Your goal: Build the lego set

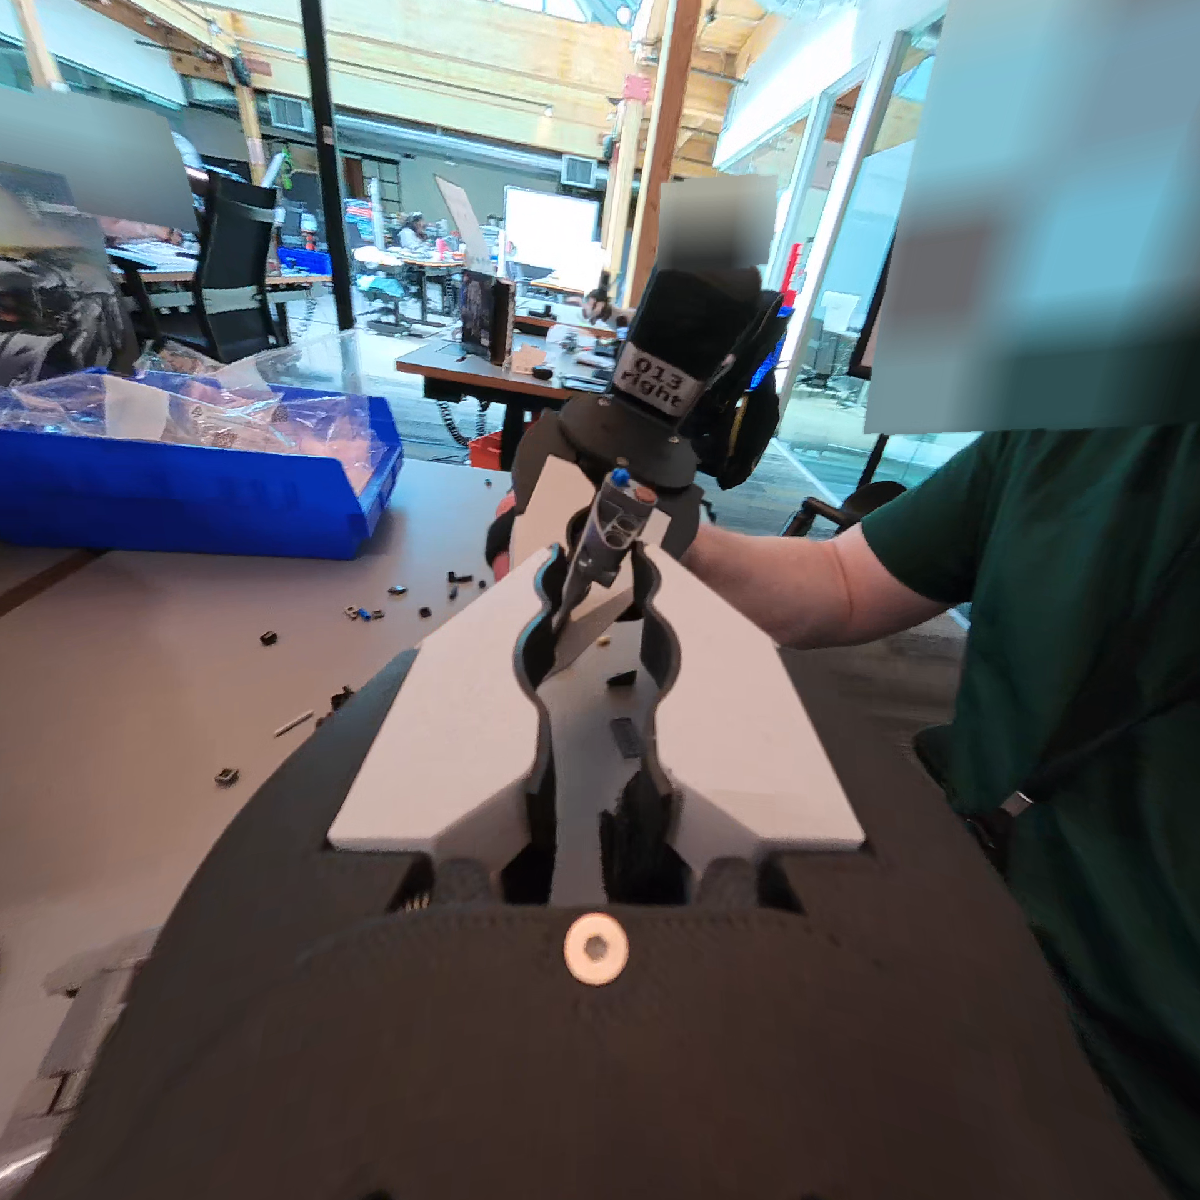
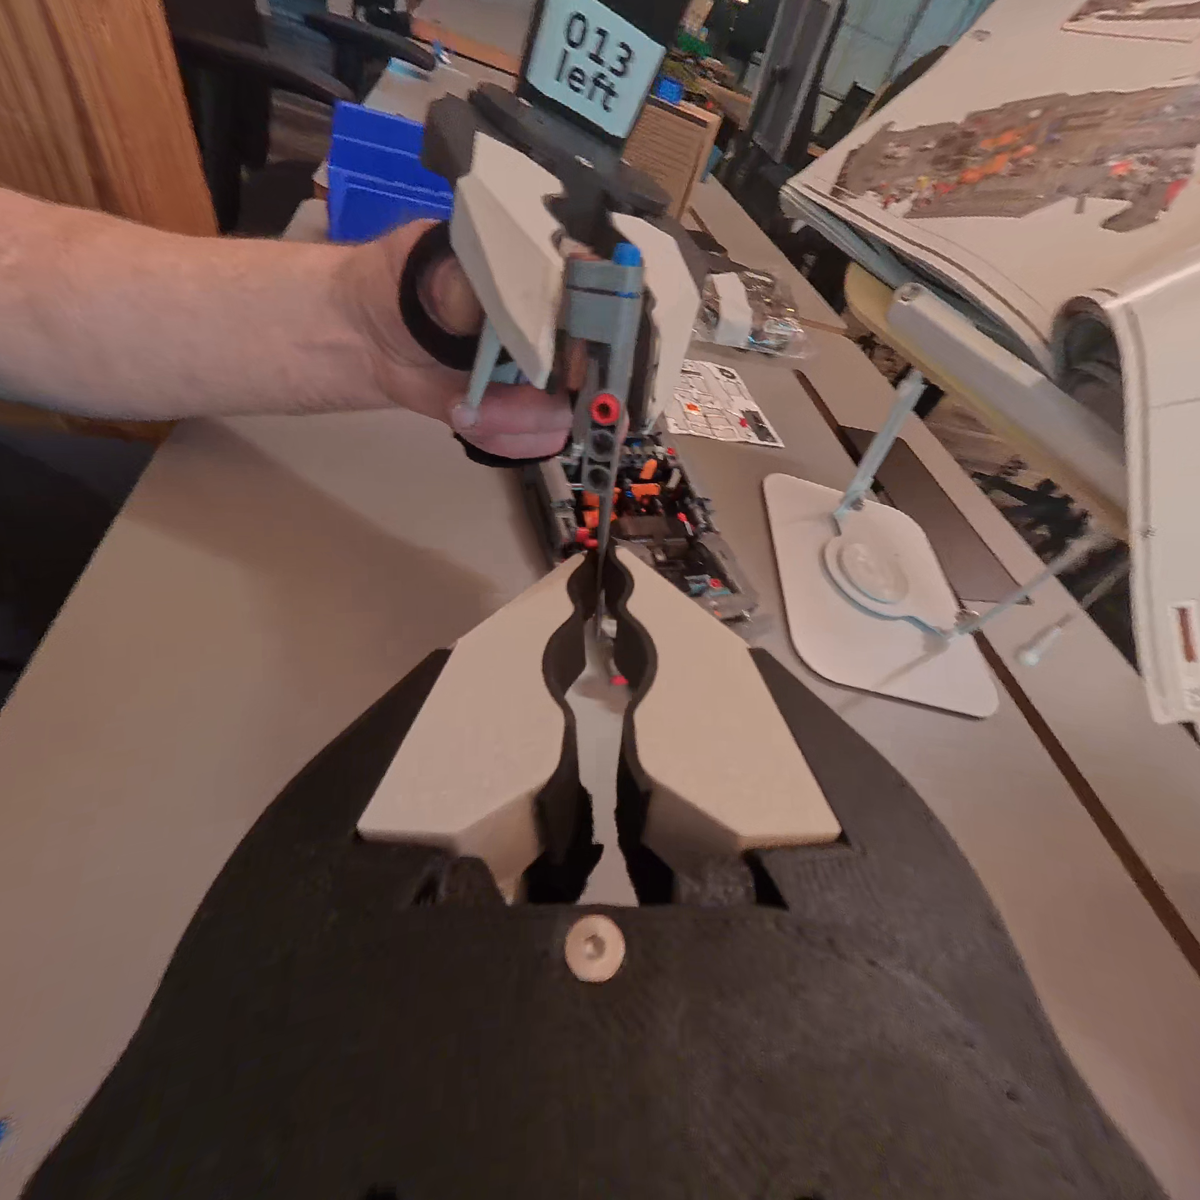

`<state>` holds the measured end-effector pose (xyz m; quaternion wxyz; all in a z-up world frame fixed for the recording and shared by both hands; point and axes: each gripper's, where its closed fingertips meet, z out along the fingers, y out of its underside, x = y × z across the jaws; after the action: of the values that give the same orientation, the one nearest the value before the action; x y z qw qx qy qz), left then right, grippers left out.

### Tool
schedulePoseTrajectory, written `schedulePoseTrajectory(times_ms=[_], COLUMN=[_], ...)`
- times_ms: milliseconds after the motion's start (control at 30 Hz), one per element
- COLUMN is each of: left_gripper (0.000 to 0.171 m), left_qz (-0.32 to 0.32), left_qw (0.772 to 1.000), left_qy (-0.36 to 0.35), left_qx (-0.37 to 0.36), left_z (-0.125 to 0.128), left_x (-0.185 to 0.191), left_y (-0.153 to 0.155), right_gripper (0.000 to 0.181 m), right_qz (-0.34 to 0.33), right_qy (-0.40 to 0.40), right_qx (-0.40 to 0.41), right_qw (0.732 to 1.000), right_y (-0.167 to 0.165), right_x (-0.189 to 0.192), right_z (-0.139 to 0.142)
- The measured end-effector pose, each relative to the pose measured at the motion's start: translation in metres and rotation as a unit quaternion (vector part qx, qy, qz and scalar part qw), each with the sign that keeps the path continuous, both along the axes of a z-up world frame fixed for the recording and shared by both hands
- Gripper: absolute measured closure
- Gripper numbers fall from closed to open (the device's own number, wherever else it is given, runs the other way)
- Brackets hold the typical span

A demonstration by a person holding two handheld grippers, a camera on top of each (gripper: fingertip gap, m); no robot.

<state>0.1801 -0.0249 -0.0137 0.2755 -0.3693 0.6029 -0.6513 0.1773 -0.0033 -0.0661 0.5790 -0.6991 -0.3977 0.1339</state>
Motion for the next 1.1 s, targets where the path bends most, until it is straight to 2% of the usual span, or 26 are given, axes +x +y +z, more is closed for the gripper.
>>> schedulePoseTrajectory(times_ms=[100,300,400,467,567,700,867,1100], left_gripper=[0.151,0.134,0.13,0.132,0.144,0.146,0.146,0.146], left_qz=[0.025,0.072,0.091,0.106,0.127,0.129,0.112,0.045], left_qw=[1.0,0.997,0.994,0.99,0.983,0.983,0.991,0.992], left_qy=[-0.004,0.008,0.015,0.027,0.042,0.036,0.031,-0.003], left_qx=[0.005,0.041,0.067,0.093,0.125,0.124,0.061,-0.115], left_z=[0.001,-0.006,-0.009,-0.015,-0.022,-0.021,-0.012,0.007], left_x=[0.003,0.003,0.005,0.009,0.012,0.012,0.008,0.002], left_y=[0.004,0.013,0.012,0.011,0.013,0.015,0.018,0.023], right_gripper=[0.181,0.181,0.181,0.181,0.181,0.181,0.181,0.181], right_qz=[-0.033,-0.12,-0.138,-0.146,-0.153,-0.158,-0.15,-0.129], right_qy=[-0.021,-0.142,-0.182,-0.204,-0.212,-0.215,-0.202,-0.148], right_qx=[0.021,0.068,0.079,0.087,0.092,0.1,0.121,0.144], right_qw=[0.999,0.98,0.97,0.964,0.961,0.958,0.96,0.97], right_y=[0.004,0.016,0.018,0.02,0.021,0.021,0.018,0.01], right_x=[0.012,0.037,0.041,0.042,0.042,0.043,0.038,0.031], right_z=[0.004,-0.001,-0.005,-0.007,-0.007,-0.005,0.002,0.021])
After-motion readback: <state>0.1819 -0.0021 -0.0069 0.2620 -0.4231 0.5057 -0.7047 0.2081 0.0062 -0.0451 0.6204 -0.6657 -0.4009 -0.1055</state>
